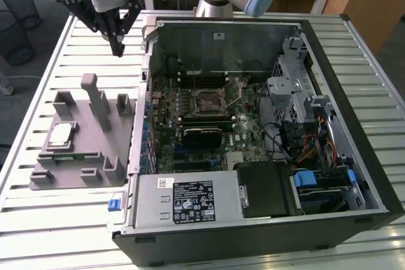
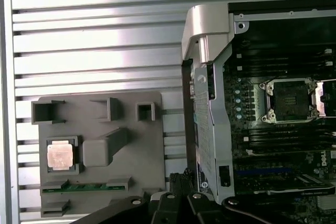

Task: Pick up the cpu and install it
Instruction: 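Reach for the cpu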

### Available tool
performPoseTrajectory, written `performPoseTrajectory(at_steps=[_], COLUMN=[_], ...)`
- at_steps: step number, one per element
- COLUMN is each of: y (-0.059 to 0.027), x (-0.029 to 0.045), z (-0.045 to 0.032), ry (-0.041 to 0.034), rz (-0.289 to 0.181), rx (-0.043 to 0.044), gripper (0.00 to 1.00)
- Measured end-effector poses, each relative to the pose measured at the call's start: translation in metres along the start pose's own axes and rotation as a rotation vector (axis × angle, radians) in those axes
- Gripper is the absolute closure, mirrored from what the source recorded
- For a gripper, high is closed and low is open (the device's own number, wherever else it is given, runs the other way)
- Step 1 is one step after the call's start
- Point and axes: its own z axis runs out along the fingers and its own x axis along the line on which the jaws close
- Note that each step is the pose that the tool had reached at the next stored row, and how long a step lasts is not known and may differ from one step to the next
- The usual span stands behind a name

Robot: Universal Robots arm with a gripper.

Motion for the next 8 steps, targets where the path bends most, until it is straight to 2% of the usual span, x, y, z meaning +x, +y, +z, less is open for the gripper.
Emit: performPoseTrajectory(at_steps=[8], y=[-0.0007], x=[0.0080], z=[0.0012], ry=[0.0034], rz=[0.000], rx=[0.0003], gripper=[0.89])
